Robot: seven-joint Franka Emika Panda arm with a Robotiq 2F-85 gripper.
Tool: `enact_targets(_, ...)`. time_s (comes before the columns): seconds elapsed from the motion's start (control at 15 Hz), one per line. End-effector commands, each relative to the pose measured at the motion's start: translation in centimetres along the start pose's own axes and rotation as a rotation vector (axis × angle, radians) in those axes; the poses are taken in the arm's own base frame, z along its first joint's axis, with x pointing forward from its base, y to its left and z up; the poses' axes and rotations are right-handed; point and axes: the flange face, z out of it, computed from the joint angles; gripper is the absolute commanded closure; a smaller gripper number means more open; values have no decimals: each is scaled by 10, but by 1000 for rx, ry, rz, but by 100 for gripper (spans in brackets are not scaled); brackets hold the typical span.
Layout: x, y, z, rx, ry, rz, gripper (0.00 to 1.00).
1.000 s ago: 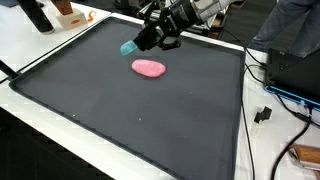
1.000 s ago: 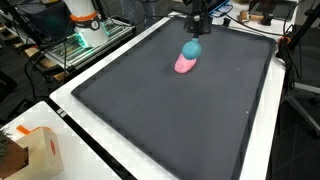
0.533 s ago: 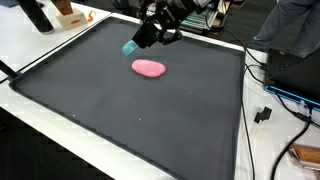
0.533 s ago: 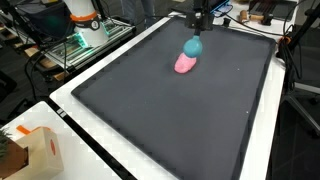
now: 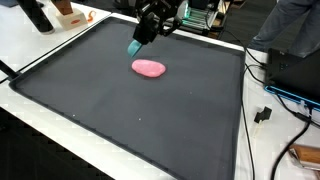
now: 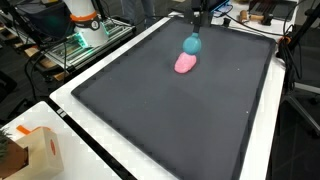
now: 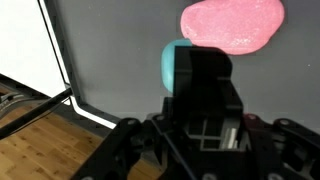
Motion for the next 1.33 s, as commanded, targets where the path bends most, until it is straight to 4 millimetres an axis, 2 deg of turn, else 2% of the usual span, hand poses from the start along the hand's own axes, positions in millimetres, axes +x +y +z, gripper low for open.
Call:
enact_targets(0.0,-13,26,-10,103,-24,0,75)
enact_targets(0.67,-20,76,-26,320,-92,17,75)
enact_targets(1.27,-26,95,-30,425,-97,1,75)
